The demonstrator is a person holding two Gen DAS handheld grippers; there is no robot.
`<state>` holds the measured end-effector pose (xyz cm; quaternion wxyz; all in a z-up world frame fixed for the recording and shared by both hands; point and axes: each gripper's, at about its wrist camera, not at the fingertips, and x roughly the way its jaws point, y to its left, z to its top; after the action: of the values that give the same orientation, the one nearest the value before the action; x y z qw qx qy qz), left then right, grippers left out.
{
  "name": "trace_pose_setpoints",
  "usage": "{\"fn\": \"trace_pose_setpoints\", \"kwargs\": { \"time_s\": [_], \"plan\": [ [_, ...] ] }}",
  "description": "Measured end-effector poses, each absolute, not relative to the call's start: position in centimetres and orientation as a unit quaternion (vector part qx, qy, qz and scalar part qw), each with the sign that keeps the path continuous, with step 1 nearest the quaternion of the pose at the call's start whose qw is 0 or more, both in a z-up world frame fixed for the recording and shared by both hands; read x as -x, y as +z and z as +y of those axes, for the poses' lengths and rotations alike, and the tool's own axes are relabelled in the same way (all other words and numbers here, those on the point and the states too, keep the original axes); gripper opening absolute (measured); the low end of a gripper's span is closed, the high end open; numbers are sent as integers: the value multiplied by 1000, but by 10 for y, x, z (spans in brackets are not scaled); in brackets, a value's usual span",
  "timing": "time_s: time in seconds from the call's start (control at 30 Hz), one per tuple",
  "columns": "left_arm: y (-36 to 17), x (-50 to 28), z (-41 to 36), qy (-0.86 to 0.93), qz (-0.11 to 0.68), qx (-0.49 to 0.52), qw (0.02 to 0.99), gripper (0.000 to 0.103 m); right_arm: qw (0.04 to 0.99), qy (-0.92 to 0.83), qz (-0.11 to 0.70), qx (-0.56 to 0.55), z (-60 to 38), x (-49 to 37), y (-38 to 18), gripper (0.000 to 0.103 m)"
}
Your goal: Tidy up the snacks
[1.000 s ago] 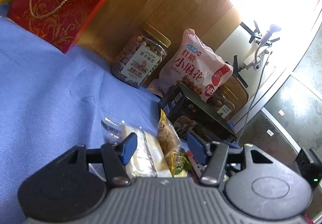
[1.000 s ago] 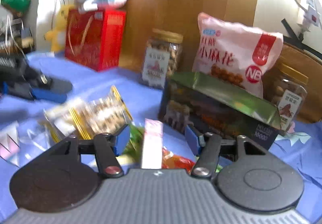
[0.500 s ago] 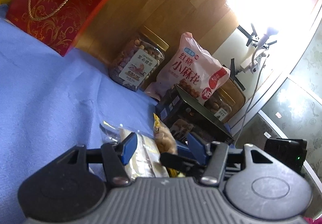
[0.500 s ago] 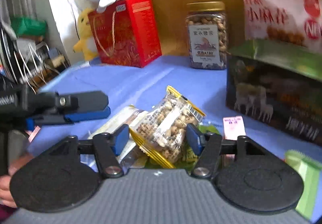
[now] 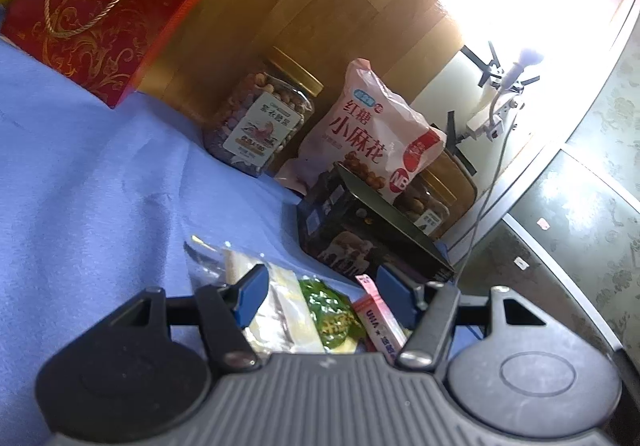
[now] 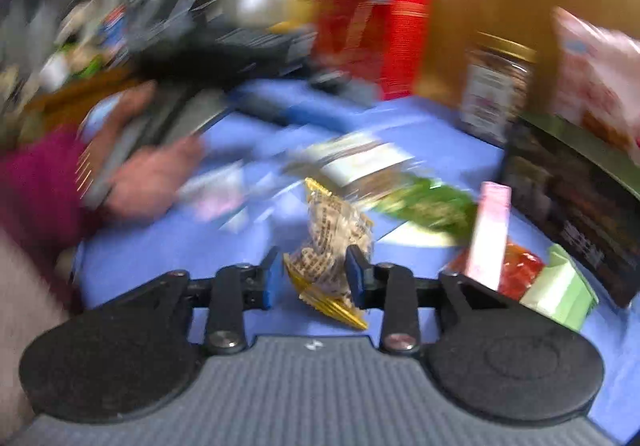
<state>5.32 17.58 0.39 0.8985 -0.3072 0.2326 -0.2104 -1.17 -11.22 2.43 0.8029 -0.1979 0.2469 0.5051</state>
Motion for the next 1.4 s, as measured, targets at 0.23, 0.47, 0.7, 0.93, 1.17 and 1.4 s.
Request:
{"fn": "trace_pose_setpoints", "kwargs": {
  "time_s": [0.23,0.47,0.7,0.93,1.17,1.4],
  "plan": [
    [11,-41,171,-214,240,296,900,61,822,478,260,168,-140,17,23,73],
    [17,-15,163,-218,253,266,904,68,824,472,287,128,-138,12,12,75],
    [10,-11,140,-231,294,229,899,68,813,491,280,143,-123,18,5,76],
    [-3,-11,113,-230,335,178,896,68,820,483,278,129,-126,16,3,75],
    [-2,-12,97,-248,355,175,884,63,832,467,284,94,-136,5,4,51],
    [19,-24,84,-270,343,180,882,62,846,457,268,60,-154,0,11,20]
  ]
}}
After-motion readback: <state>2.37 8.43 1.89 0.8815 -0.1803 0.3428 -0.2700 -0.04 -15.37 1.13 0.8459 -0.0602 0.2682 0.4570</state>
